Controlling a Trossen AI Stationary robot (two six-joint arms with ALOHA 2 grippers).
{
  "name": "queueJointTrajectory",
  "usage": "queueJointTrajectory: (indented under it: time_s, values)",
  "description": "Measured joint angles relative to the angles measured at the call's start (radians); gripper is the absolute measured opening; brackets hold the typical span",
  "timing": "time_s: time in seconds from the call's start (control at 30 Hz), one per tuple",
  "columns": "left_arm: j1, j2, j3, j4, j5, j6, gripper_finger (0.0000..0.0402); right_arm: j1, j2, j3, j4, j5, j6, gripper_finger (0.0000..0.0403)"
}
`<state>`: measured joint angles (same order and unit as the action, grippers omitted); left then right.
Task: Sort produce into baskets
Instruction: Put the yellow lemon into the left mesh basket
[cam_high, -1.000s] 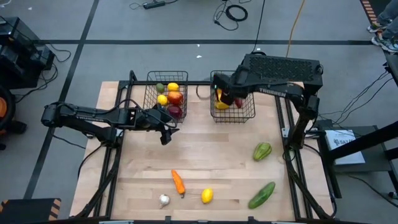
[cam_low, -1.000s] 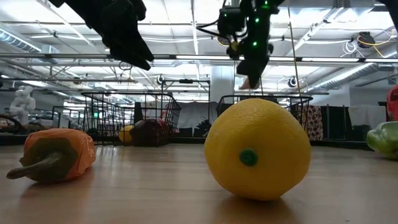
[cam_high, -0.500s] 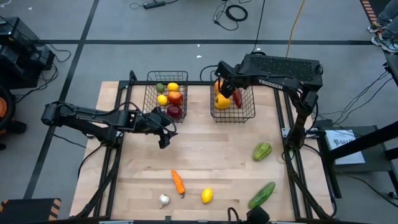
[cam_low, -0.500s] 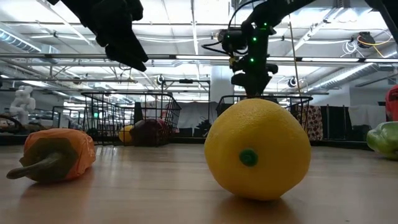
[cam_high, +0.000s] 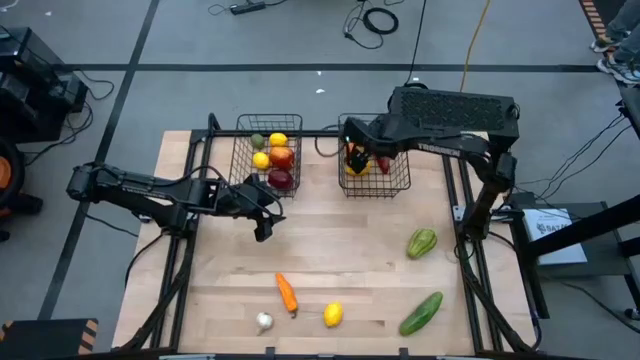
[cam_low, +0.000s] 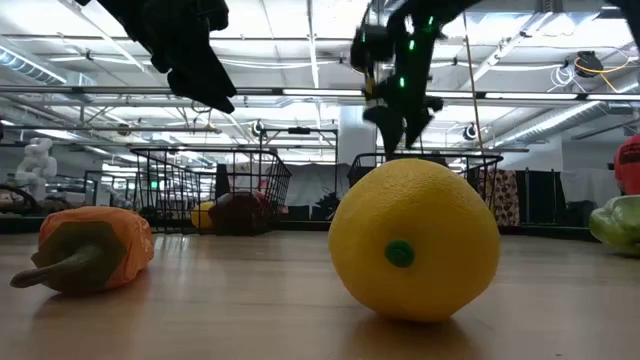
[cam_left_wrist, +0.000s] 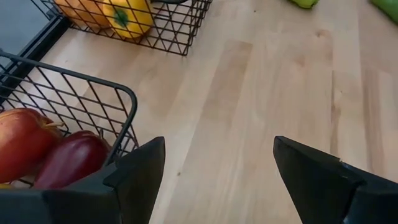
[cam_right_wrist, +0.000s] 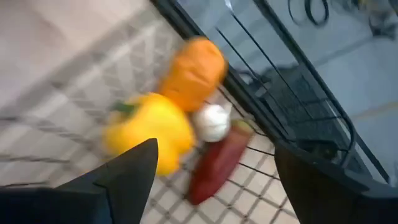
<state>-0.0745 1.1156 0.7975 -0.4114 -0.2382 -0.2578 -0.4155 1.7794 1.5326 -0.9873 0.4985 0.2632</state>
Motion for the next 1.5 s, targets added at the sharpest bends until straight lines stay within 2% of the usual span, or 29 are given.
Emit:
queueJointTrajectory:
  time_s: [0.13, 0.3, 0.43, 0.57, 0.73, 0.9, 0.97, 1.13, 1.27, 1.5]
  values:
    - [-0.027, -0.003, 0.000, -0.007, 0.013, -0.014, 0.0306, 0.150, -0.086, 0.000, 0.008, 0.053, 0.067, 0.0313]
    - [-0.097, -0.036, 0.001, -0.061, 0.119, -0.123, 0.0306, 0.402, -0.183, 0.000, 0.019, 0.158, 0.159, 0.0313]
    - [-0.194, -0.047, 0.001, -0.061, 0.097, -0.215, 0.0306, 0.593, -0.192, -0.030, 0.086, 0.218, 0.207, 0.0313]
    - [-0.308, -0.046, 0.001, -0.076, 0.076, -0.298, 0.0306, 0.742, -0.169, -0.131, 0.302, 0.216, 0.264, 0.0313]
    - [-0.462, -0.045, 0.001, -0.079, 0.076, -0.425, 0.0306, 0.875, -0.103, -0.240, 0.611, 0.176, 0.272, 0.0313]
    - [-0.595, -0.037, 0.001, -0.050, 0.018, -0.463, 0.0306, 0.943, -0.012, -0.249, 0.801, 0.167, 0.163, 0.0313]
    - [-0.627, -0.030, 0.001, -0.038, -0.021, -0.488, 0.0306, 0.955, 0.023, -0.249, 0.854, 0.122, 0.132, 0.0313]
    - [-0.676, 0.005, 0.000, -0.040, -0.092, -0.520, 0.0306, 0.969, 0.082, -0.249, 0.844, -0.066, 0.128, 0.0313]
    - [-0.682, 0.035, 0.000, -0.043, -0.089, -0.520, 0.0306, 0.973, 0.095, -0.249, 0.845, -0.221, 0.117, 0.0313]
    - [-0.678, 0.058, 0.000, -0.043, -0.096, -0.512, 0.0306, 0.989, 0.095, -0.249, 0.830, -0.271, 0.092, 0.0327]
